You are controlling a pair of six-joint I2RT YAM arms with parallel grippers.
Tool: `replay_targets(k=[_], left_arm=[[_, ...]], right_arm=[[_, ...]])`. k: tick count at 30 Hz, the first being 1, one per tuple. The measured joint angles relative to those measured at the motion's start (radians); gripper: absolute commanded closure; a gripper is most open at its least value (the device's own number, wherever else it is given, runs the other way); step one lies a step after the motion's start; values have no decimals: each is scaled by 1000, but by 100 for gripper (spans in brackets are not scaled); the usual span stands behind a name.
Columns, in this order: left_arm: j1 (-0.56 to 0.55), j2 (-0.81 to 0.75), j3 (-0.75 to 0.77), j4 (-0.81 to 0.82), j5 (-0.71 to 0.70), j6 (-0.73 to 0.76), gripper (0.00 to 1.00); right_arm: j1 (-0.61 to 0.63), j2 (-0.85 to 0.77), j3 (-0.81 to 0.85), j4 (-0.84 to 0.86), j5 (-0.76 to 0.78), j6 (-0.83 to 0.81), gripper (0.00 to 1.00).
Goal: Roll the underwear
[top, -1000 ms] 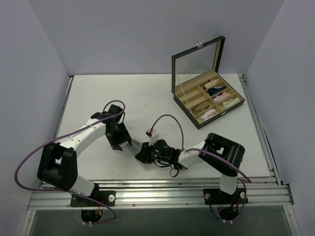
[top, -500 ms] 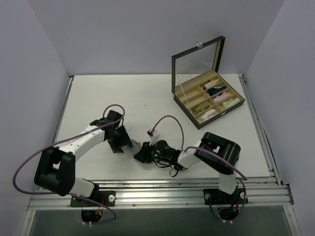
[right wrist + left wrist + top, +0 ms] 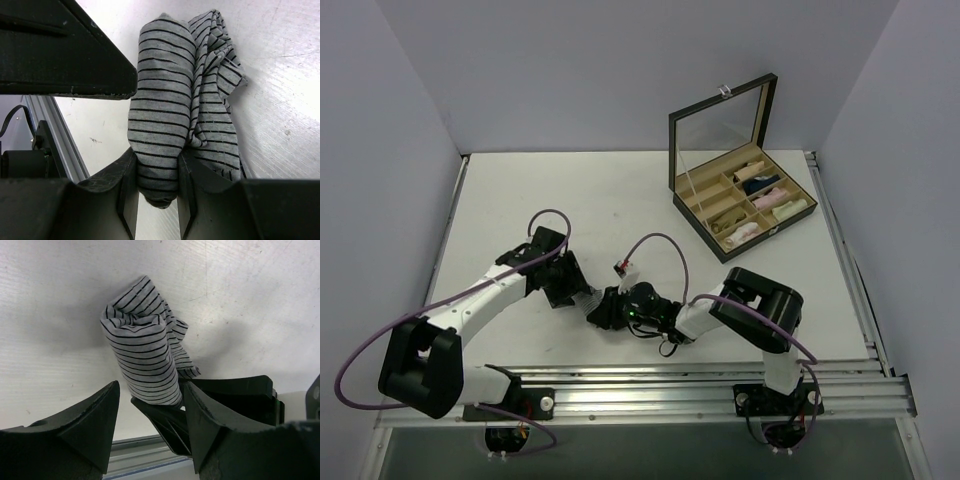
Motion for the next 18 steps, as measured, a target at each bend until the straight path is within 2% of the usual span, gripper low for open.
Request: replay_targets(k=[8,16,18], left_arm=[[-3,-1,-27,27,2,0,37],[-3,106,-28,86,4,1,39],[-3,142,-24,105,7,1,42]], right_arm=[[0,11,13,-2,-8,14,100],[-5,11,17,-10,-19,24,100],[-6,10,19,-16,-22,24,94]])
